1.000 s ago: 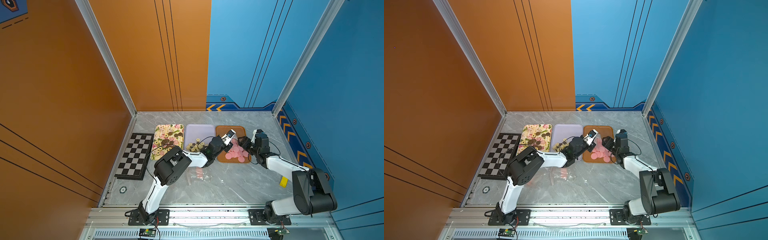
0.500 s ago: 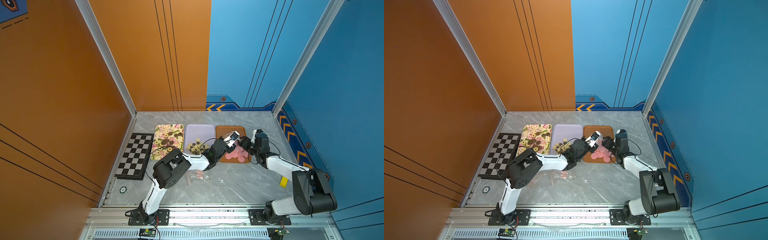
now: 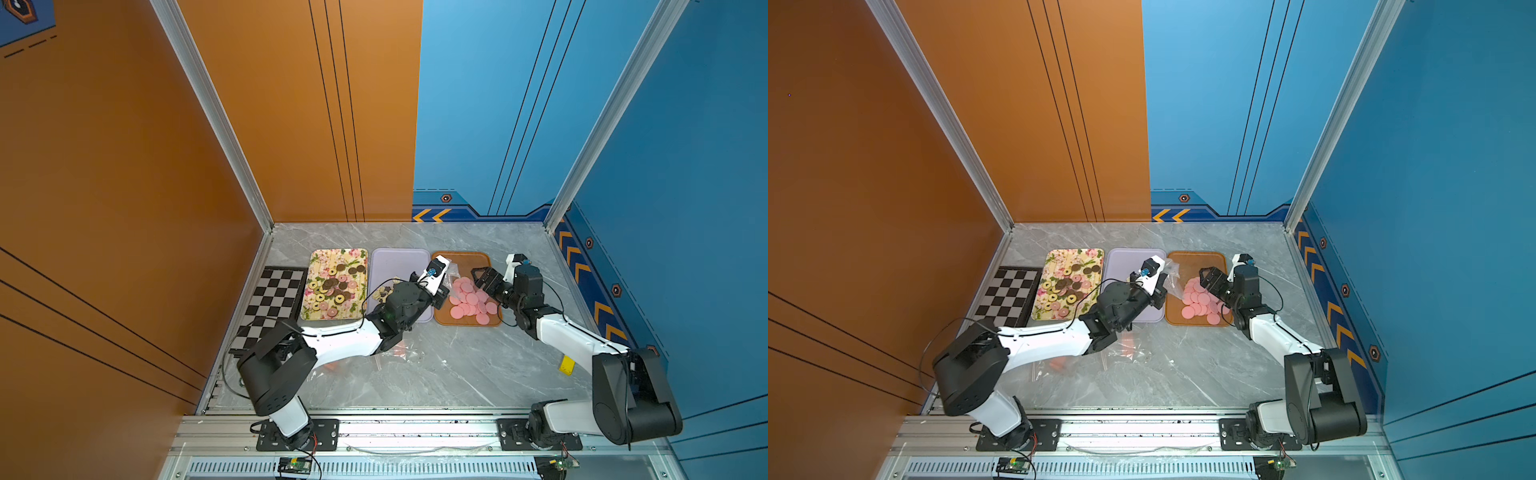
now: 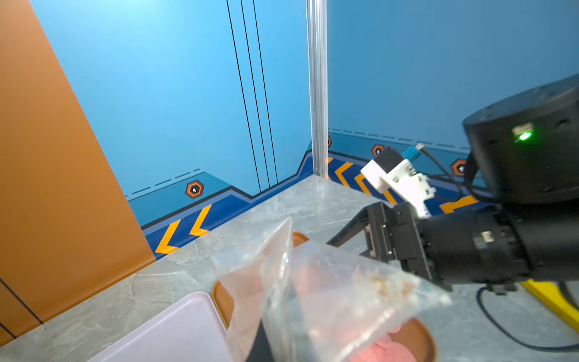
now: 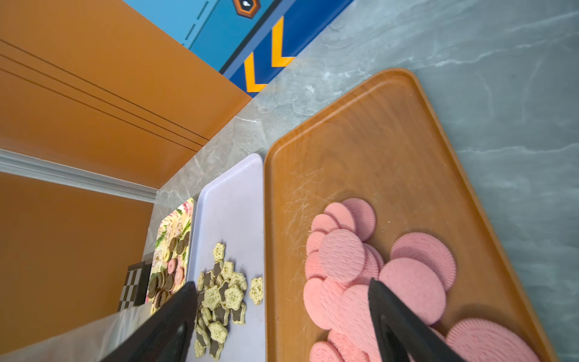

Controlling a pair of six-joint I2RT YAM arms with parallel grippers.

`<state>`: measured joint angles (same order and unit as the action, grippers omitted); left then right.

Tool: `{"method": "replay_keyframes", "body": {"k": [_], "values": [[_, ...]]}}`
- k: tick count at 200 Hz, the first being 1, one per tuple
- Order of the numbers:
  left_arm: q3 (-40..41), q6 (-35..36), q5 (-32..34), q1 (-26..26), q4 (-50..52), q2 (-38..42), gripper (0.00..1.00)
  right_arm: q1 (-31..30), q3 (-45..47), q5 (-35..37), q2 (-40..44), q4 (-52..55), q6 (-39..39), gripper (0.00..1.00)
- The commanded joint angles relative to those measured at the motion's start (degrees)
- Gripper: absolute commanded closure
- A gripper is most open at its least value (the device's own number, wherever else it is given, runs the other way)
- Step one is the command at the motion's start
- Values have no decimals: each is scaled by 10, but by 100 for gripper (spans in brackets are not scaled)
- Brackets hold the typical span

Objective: Pour cookies out of the ziploc bag
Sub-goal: Place the ziploc bag at the center of the board.

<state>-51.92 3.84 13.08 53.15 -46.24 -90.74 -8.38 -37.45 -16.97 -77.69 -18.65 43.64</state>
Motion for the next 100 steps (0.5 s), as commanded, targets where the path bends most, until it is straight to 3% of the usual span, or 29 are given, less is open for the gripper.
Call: {"method": "replay_keyframes", "body": {"k": [1, 40, 67, 100], "values": [[26, -30, 7, 22, 73, 56, 100, -19, -18, -43, 21, -16, -18, 0], [30, -15, 45, 66, 232, 162, 100, -40, 2, -129, 87, 23, 1, 0], [22, -27, 66, 86, 351, 226, 100, -79, 10, -95, 199, 179, -50, 0], [-55, -71, 67, 111, 631, 239, 100, -88, 47, -56, 354, 330, -45, 0]]}}
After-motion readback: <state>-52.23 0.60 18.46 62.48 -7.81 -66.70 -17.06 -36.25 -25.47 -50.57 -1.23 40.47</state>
